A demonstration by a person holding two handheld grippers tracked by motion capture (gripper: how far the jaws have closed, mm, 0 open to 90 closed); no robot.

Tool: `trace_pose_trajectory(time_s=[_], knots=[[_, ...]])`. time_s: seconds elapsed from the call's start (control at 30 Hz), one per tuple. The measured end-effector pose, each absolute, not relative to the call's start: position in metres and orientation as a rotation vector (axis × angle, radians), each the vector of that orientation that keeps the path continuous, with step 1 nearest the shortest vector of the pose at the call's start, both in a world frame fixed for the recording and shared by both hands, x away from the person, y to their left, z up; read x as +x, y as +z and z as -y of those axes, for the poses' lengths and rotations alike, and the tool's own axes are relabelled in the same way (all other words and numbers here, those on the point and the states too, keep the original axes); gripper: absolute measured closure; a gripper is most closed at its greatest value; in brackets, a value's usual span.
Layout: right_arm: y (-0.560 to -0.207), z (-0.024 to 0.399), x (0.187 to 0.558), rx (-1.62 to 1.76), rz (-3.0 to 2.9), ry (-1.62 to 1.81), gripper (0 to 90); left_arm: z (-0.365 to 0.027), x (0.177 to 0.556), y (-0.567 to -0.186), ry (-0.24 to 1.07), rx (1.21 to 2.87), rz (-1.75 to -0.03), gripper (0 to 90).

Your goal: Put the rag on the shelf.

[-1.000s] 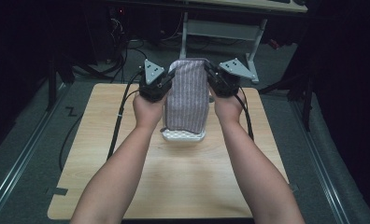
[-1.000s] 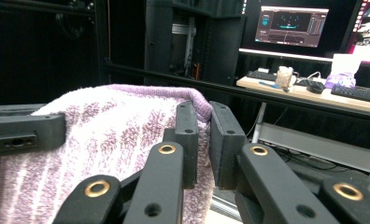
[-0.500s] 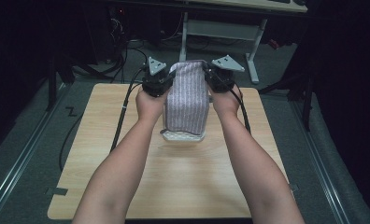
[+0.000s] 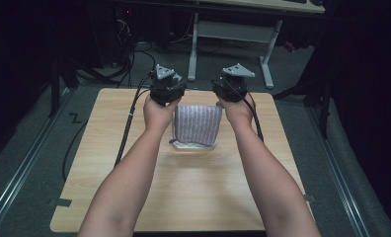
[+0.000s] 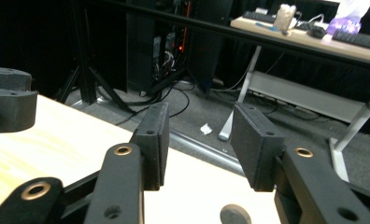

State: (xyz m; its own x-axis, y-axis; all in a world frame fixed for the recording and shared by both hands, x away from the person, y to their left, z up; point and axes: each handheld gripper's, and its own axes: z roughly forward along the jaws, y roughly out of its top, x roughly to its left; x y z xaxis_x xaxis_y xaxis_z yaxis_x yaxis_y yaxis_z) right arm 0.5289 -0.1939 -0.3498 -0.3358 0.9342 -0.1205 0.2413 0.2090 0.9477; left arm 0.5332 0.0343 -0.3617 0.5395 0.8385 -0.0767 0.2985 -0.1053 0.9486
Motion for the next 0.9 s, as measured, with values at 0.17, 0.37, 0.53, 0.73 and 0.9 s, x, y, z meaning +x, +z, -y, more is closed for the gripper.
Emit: trace_pose_trajectory(time_s=[0.17,0.37,0.53,0.73,0.9], knots=[[-0.354,0.2,0.52,1.079,-1.766,1.177,56.1,-0.035,0.524,-0.362,0.613,1.651,-0.971,57.2],[-0.354,0.211,0.512,1.122,-1.74,1.167,62.0,-0.037,0.515,-0.353,0.637,1.643,-0.952,54.6],[-0.352,0.223,0.495,1.109,-1.73,1.176,61.4,-0.044,0.505,-0.35,0.624,1.626,-0.94,53.7],[-0.355,0.234,0.473,1.079,-1.718,1.189,58.1,-0.059,0.486,-0.356,0.635,1.612,-0.923,52.7],[-0.357,0.241,0.455,1.039,-1.707,1.171,56.6,-0.075,0.472,-0.358,0.653,1.611,-0.911,52.2]])
